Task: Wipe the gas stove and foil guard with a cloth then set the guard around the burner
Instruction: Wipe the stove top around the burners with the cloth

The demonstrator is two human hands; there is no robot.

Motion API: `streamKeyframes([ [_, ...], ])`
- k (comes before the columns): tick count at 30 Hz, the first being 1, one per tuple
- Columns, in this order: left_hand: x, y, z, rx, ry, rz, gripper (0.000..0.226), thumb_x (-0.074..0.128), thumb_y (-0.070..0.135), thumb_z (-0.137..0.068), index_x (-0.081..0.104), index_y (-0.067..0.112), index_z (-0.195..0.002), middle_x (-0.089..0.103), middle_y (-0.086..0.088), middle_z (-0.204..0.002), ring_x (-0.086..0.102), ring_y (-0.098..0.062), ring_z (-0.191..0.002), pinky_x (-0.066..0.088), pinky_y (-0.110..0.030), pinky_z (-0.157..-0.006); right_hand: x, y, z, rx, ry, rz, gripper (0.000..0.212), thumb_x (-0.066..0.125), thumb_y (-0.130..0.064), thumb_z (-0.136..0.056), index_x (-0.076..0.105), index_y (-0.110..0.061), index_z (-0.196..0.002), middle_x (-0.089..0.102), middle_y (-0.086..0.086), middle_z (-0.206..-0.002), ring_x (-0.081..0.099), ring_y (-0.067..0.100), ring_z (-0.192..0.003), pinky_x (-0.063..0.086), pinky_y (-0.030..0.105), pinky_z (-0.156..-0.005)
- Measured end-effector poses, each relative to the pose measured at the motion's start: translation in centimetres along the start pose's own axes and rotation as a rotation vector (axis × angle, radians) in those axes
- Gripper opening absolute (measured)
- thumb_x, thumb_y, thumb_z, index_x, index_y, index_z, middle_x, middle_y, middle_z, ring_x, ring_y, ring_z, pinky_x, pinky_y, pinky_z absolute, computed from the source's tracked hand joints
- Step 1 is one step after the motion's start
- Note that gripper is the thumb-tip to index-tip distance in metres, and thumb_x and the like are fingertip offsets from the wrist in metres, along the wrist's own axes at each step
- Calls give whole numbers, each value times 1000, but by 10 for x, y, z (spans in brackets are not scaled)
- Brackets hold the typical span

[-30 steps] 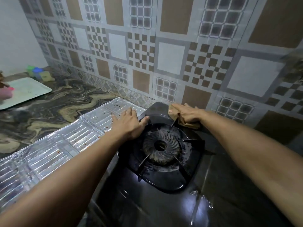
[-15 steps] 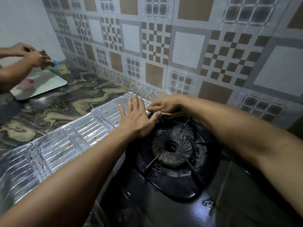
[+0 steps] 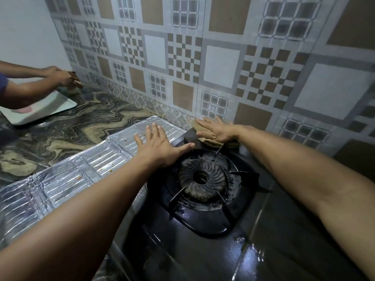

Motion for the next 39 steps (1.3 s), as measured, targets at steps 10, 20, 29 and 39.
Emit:
streamKeyframes([
  [10, -9, 3, 7, 4, 19, -87, 140, 10, 102, -53, 1, 6, -154, -5, -11, -162, -7, -28, -149, 1, -66, -113, 25, 65, 70, 231, 85, 1, 58, -1, -63, -94, -8, -47, -149, -12, -10, -160, -17, 27, -146, -16, 64, -110],
  [20, -32, 62, 30, 257, 188, -290, 87, 26, 62, -92, 2, 4, -153, -4, -15, -162, -4, -32, -149, 2, -66, -114, 52, 65, 184, 289, 153, 89, 57, 3, -52, -99, -7, -35, -152, -11, -8, -161, -11, 19, -148, -12, 60, -114],
  [29, 21, 168, 96, 665, -73, -101, 66, 28, 47, -101, 15, 10, -154, 3, -5, -163, -3, -19, -150, 0, -57, -117, 43, 84, 166, 441, 184, 8, 60, 9, -50, -101, 3, -23, -154, -8, -5, -162, -13, 23, -148, -15, 58, -113],
  [39, 15, 170, 106, 652, 71, -321, 53, 21, 36, -103, 29, 10, -148, 5, -9, -162, -2, -29, -150, 2, -68, -113, 81, -1, 253, 324, 181, 38, 62, 14, -41, -102, -1, -10, -153, -8, 5, -161, -8, 19, -149, -3, 44, -121],
])
Point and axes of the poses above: each hand's wrist, its own z-axis away from the middle knuckle, its own x-axis out of the palm, y = z × x, the point moved 9 cm from there along -z, towards the middle knuckle
